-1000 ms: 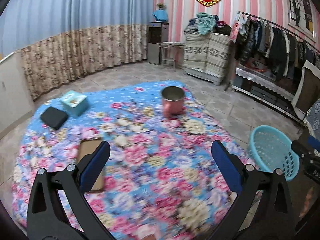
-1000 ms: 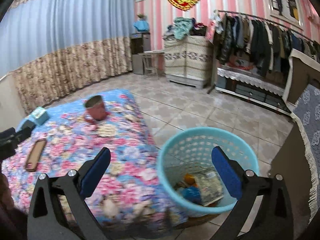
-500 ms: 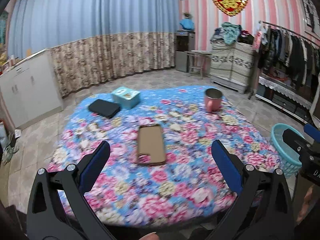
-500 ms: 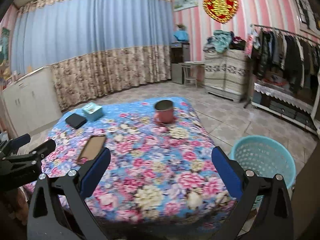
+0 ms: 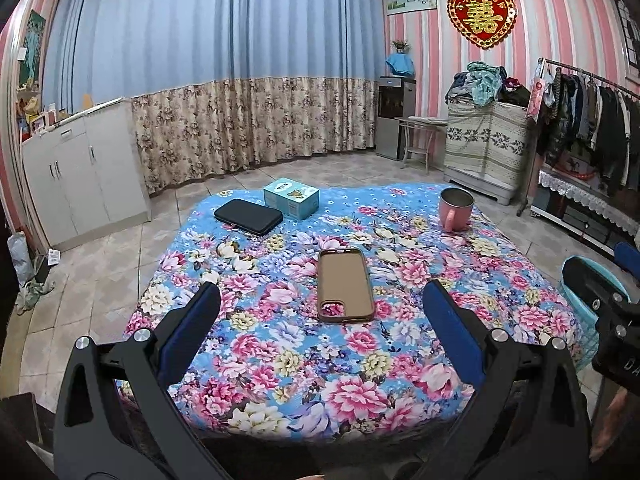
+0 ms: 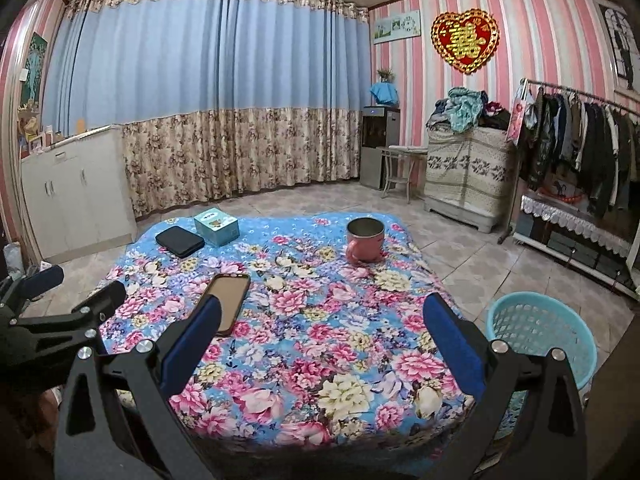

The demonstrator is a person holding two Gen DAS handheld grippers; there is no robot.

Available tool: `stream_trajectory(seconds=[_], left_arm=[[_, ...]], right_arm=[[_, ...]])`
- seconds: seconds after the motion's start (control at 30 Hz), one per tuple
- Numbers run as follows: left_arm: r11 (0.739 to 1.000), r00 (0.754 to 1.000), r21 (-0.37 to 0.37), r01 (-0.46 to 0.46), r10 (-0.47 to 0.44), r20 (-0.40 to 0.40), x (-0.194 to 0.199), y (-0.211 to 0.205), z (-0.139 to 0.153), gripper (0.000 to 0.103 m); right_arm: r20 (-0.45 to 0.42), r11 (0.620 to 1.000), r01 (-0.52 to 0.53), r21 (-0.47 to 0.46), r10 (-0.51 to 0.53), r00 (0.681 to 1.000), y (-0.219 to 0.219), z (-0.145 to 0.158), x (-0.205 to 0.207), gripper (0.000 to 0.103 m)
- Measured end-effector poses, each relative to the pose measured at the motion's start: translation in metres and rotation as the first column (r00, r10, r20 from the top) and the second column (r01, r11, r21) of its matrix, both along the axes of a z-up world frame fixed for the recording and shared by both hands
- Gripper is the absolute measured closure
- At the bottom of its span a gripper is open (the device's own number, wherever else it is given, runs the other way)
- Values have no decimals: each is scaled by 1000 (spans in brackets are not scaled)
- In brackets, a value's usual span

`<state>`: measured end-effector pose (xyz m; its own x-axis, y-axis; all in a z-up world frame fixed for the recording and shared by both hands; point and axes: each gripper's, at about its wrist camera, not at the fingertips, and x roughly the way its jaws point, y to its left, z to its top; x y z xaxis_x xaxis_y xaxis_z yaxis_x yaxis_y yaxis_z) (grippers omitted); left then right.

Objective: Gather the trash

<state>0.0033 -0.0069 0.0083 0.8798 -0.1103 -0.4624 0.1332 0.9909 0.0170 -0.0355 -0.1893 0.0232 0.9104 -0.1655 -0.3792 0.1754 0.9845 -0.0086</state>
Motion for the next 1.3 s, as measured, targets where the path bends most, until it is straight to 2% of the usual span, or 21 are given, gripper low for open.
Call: stream_trajectory(seconds=[0.47, 1.3], left_arm=[[1000, 1000, -9, 20, -20, 8, -4, -3, 0, 5], [1000, 1000, -11, 17, -17, 25, -9, 0, 5, 5]], right_arm=[[6, 999, 11, -30, -11, 1000, 7, 0, -2, 5], [5, 999, 15, -29, -15, 1000, 6, -4, -4, 5]])
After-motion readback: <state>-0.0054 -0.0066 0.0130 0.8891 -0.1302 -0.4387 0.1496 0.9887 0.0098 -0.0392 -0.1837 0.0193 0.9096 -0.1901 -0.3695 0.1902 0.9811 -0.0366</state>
